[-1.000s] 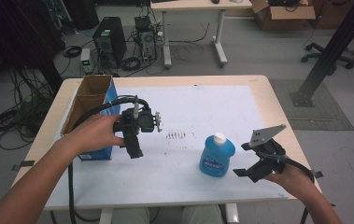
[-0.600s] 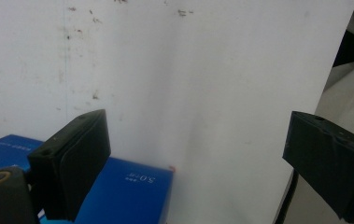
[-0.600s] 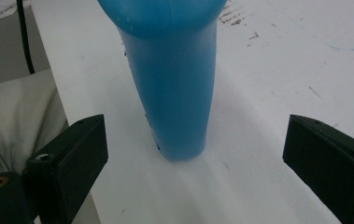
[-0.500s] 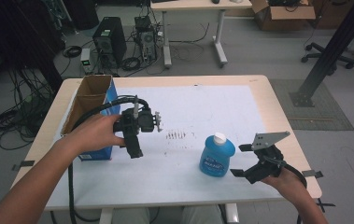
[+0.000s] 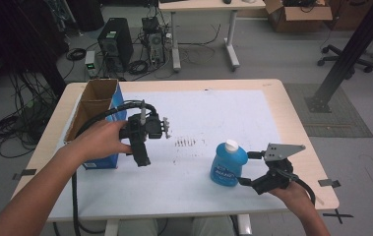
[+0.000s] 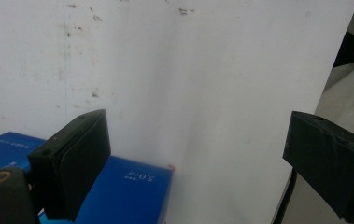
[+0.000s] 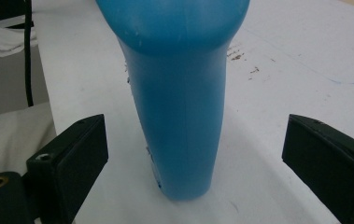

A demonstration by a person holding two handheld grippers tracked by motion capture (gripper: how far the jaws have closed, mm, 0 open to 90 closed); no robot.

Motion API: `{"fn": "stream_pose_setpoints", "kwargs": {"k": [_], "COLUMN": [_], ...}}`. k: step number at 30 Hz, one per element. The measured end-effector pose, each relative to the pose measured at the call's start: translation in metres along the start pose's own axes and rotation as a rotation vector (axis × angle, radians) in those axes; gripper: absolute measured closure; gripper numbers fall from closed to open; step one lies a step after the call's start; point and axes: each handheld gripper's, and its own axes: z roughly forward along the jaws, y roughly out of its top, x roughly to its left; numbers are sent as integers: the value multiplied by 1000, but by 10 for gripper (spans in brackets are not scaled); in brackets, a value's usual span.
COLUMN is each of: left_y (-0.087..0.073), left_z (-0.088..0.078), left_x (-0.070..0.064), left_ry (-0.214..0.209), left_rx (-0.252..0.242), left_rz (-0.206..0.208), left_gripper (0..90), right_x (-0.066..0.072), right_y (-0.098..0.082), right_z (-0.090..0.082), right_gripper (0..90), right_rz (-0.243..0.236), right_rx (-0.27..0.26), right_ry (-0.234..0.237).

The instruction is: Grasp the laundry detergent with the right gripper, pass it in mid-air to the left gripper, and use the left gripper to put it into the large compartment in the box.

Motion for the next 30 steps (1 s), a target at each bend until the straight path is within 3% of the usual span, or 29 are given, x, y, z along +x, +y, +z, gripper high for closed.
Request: {"fn": "stream_pose_setpoints", "kwargs": {"k": [30], "left_y": [-2], "left_z": [3], "left_x": [1], "left_ry": [-9], "left_rx": [7], "left_rz": [-10], "left_gripper": [78], "right_x": [3], "right_y": [-4], "right_z": [31], "right_gripper": [66], "right_rz": [0], "right_rx": [-95], "right_ry": [6]}}
